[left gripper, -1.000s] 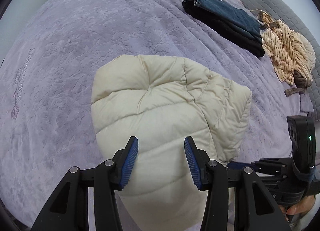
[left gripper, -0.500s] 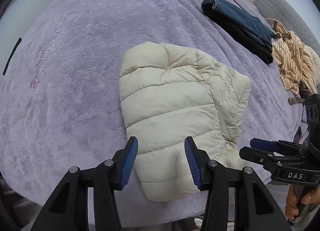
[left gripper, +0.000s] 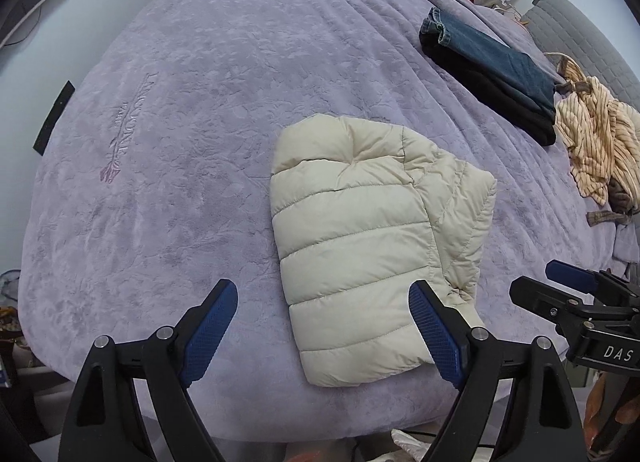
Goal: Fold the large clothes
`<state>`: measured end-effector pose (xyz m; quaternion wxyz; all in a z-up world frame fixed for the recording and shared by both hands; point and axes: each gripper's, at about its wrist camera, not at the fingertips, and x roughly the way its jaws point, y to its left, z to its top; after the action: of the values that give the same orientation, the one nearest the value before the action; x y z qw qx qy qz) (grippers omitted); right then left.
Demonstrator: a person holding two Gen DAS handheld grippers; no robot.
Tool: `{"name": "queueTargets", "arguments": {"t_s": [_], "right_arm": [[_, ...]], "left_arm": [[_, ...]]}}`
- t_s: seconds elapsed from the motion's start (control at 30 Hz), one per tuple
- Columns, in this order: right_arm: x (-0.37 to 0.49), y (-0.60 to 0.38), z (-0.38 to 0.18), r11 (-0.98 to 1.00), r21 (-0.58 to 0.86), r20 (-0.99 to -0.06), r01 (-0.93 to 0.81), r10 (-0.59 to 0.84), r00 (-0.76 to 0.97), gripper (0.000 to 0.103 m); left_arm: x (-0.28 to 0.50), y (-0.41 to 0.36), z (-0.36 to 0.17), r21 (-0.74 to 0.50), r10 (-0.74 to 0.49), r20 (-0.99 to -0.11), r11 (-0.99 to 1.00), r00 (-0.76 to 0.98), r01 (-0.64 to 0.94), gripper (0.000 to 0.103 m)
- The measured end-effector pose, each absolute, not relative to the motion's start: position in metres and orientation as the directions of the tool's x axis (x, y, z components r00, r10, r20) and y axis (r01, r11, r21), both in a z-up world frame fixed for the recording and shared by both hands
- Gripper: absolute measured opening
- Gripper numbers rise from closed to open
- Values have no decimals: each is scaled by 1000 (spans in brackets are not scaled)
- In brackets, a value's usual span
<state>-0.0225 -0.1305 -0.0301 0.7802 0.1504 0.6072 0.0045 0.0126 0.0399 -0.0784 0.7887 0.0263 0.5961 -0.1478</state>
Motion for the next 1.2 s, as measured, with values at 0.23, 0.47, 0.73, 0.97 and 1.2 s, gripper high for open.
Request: {"name": "queueTargets", "arguments": {"t_s": [0.23,0.47,0.73,0.97,1.2], "right_arm": [[-29,-129,-15,953,212,-937,218,135,322,103],[-31,-130,-3,953,179,-937,242,91,336,103],[-31,-130,4,956,169,-937,241,80,340,103],[-30,-129,7,958,160,-937,240,71,342,103],[-30,-128,8,958,157,-937,240,67,343,103]], "left_arm": [[7,43,-59,-55,-129,-941,970,314,236,103],[7,50,-53,-66,-127,-941,978,314,198,103],[5,54,-50,-45,-99,-940,985,326,169,103],[1,52,-47,-38,-95,-939,984,330,177,103],[0,53,-46,-34,-90,-938,985,334,172,103]]}}
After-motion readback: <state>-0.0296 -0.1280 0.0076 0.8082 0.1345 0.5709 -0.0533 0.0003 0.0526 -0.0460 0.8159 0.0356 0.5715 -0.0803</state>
